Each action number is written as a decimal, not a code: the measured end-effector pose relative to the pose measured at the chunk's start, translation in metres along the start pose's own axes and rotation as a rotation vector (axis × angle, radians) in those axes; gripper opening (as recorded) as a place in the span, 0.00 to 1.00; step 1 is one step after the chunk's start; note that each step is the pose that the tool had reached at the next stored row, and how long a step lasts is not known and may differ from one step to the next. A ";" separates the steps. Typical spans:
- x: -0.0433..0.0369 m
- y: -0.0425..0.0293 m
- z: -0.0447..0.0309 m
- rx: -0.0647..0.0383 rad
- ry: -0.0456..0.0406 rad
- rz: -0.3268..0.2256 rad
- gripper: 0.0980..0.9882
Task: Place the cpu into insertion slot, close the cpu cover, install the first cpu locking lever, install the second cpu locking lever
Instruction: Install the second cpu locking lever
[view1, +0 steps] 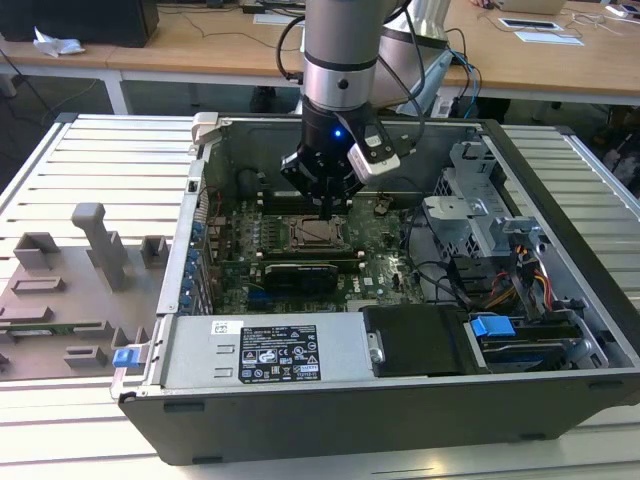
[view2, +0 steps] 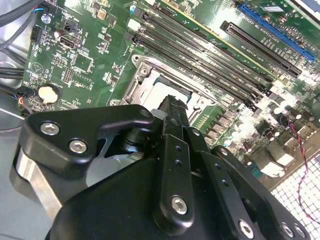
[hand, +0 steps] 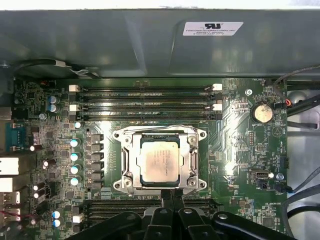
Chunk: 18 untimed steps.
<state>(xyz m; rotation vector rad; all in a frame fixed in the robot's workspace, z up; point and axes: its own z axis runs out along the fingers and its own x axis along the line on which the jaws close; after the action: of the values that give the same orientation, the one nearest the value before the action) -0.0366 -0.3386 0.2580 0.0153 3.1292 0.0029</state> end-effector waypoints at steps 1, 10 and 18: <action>0.0000 0.0000 0.0000 0.000 0.0000 0.000 0.01; 0.0000 -0.0039 0.0012 0.000 -0.0001 0.000 0.01; 0.0001 -0.0079 0.0117 0.000 0.0000 0.000 0.01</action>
<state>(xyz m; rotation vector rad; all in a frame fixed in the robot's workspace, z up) -0.0367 -0.3465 0.2462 0.0152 3.1292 0.0029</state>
